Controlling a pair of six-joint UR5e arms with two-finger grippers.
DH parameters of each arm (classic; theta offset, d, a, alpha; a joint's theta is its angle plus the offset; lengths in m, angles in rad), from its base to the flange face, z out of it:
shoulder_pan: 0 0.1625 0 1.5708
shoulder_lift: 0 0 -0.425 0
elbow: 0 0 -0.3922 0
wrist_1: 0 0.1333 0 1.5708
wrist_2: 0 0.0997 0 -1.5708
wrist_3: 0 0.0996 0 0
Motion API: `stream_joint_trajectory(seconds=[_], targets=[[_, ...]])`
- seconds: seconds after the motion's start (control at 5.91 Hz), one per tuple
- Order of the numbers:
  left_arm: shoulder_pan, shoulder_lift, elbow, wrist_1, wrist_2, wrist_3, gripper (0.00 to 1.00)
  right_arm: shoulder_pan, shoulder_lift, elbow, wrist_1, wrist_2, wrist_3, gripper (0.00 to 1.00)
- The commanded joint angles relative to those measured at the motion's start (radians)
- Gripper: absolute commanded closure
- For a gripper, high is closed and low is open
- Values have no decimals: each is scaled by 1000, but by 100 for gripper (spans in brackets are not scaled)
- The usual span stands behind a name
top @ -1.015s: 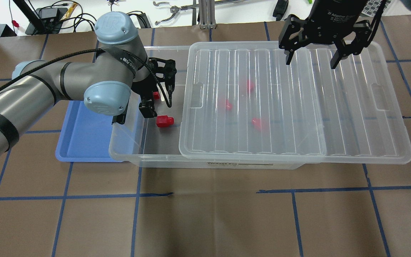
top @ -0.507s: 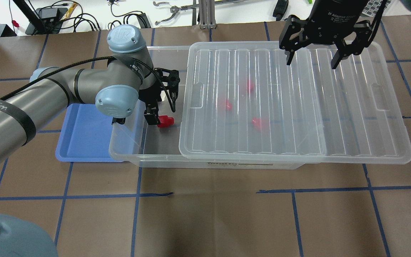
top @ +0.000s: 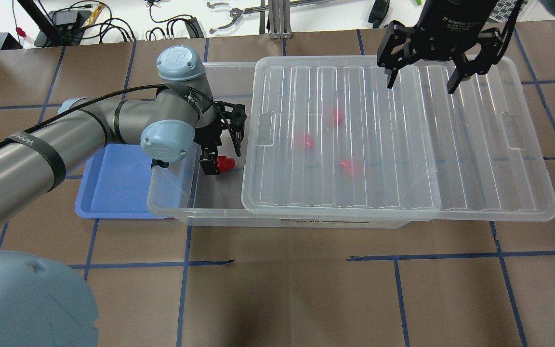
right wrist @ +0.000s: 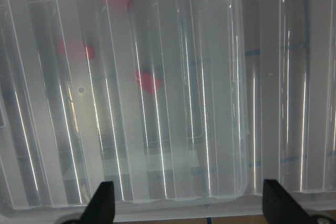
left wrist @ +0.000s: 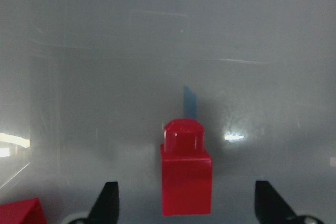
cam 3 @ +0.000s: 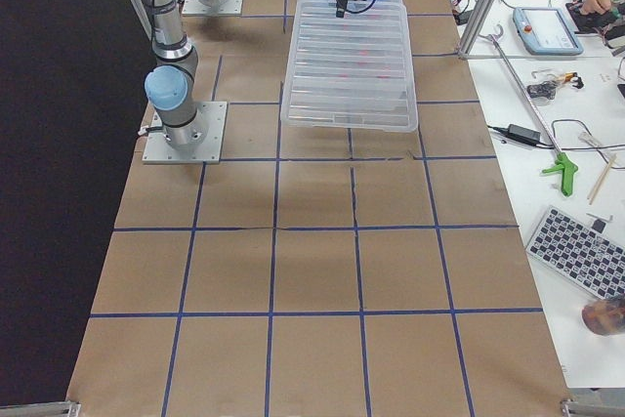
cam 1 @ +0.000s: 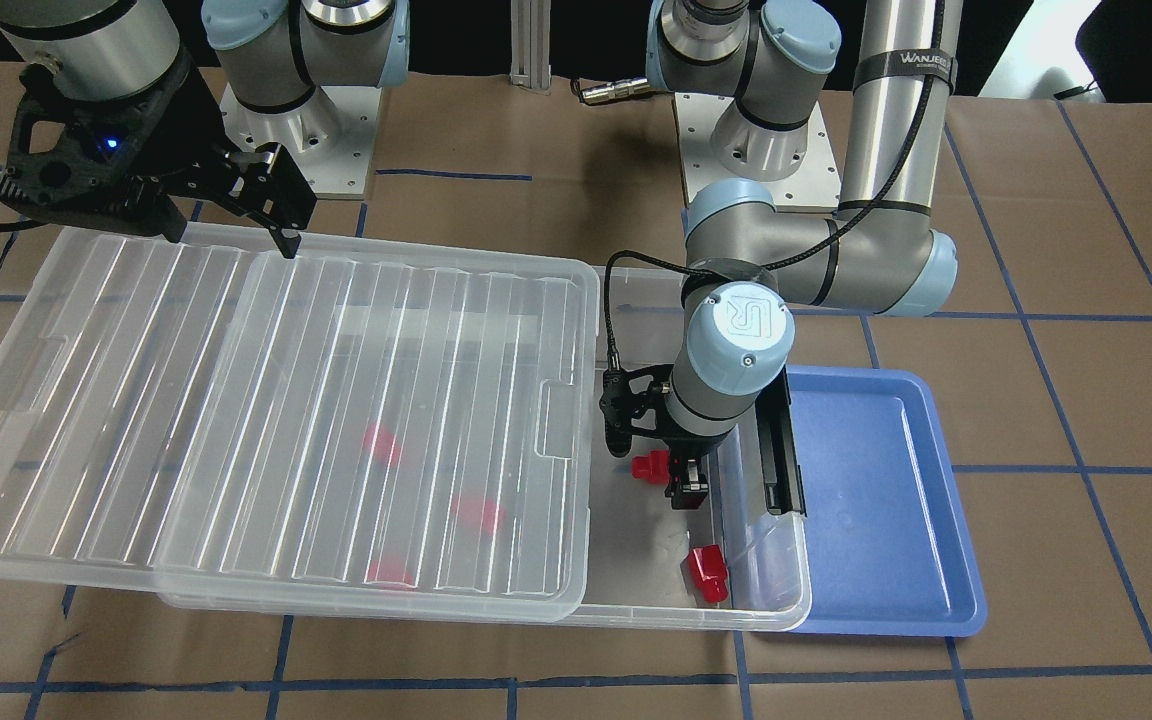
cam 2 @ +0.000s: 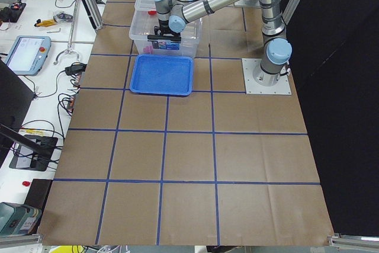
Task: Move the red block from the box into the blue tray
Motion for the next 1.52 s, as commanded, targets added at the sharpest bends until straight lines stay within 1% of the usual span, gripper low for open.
stream_joint_trajectory(seconds=[0.0,0.17,0.34,0.51,0.68,1.01,1.18,1.35], targets=[[1,-13,-2,24,-1,0,13,0,0,0,0,0,0,0],[0,-22,-1,31,0,0,22,0,0,2,0,2,0,0],[0,-30,-2,29,2,-3,38,0,0,2,0,2,0,0],[-2,-33,-3,31,2,-11,58,0,0,2,0,3,0,0],[-4,-13,1,29,0,-12,79,0,0,2,0,5,0,0],[4,62,28,11,3,-17,80,0,0,2,0,5,0,0],[12,135,33,-62,3,-15,80,-2,0,2,0,2,0,0],[10,183,65,-137,5,-18,80,-2,0,2,0,2,0,0]])
